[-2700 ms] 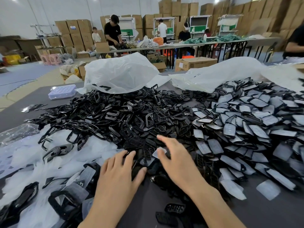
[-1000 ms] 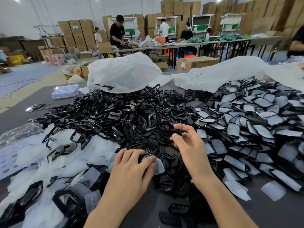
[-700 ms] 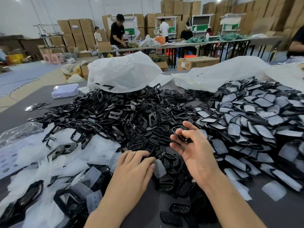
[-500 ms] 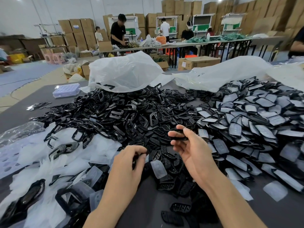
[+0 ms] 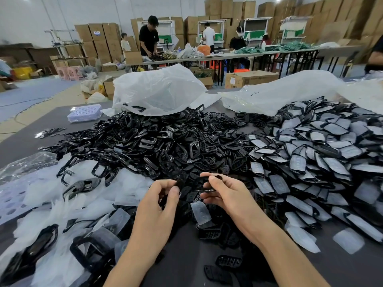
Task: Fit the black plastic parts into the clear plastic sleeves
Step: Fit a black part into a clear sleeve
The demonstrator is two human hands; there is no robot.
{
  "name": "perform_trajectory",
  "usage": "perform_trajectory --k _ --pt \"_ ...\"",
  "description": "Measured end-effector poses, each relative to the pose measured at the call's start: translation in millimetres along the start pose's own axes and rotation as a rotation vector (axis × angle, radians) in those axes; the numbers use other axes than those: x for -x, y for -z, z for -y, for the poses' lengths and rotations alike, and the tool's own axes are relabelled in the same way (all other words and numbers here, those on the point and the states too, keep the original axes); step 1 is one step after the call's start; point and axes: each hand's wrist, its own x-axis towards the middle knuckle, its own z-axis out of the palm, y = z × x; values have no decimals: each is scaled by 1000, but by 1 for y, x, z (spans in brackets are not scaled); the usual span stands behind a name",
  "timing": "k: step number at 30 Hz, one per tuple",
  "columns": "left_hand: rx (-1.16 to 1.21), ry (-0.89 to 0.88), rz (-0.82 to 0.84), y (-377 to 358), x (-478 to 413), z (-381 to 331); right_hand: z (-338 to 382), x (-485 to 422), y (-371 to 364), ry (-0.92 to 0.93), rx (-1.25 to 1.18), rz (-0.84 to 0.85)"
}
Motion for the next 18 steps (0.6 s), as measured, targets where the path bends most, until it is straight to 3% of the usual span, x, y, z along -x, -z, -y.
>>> perform_trajectory --k 7,12,18 --pt "15 -68 -16 1 3 -8 0 1 1 14 -8 -16" --pt "145 -25 -89 3 3 -18 0 3 2 31 -46 12" --pt "335 61 -73 1 6 -24 -1 9 -11 55 -110 202"
